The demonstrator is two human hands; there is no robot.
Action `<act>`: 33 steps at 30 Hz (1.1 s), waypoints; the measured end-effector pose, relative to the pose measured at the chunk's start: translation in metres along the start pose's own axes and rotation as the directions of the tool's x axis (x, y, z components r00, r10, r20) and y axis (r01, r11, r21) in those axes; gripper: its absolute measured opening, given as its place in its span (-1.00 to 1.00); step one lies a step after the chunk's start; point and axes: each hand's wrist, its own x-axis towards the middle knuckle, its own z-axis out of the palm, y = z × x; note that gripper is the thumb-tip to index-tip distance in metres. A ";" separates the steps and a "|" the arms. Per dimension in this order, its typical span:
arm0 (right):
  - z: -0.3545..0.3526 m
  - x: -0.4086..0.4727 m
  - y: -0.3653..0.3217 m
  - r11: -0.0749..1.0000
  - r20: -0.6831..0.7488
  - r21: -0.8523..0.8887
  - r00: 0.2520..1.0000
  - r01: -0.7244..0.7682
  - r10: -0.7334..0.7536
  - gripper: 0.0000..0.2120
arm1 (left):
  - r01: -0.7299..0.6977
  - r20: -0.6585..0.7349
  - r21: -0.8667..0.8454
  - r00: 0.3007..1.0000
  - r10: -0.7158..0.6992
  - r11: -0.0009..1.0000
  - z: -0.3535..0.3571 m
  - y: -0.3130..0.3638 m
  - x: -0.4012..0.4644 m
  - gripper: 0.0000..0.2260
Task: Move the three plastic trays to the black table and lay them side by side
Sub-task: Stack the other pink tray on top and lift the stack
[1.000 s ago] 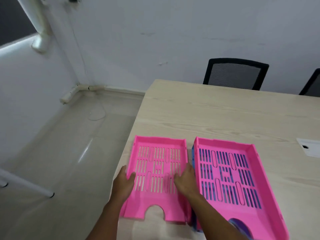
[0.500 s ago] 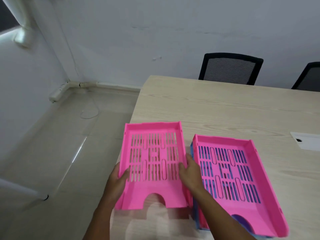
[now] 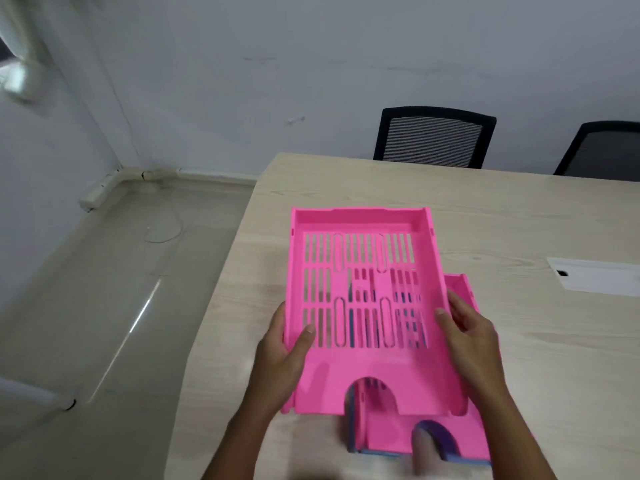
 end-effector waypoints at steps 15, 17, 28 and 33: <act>-0.100 0.018 0.067 0.981 0.088 -0.107 0.982 -0.159 0.169 -0.59 | 0.054 0.115 0.188 0.990 -0.076 0.981 0.116 -0.012 -0.028 -0.63; -0.102 0.017 0.072 0.982 0.090 -0.078 0.980 -0.173 0.180 -0.60 | 0.067 0.113 0.179 0.990 -0.088 0.982 0.121 -0.011 -0.029 -0.60; -0.112 0.036 0.091 0.983 0.103 -0.013 0.977 -0.186 0.186 -0.64 | 0.096 0.024 0.202 0.994 -0.103 0.975 0.139 -0.010 -0.031 -0.60; -0.113 0.048 0.107 0.959 0.158 0.145 0.963 -0.242 0.219 -0.74 | 0.207 -0.009 0.083 0.978 -0.207 0.975 0.132 -0.022 -0.021 -0.37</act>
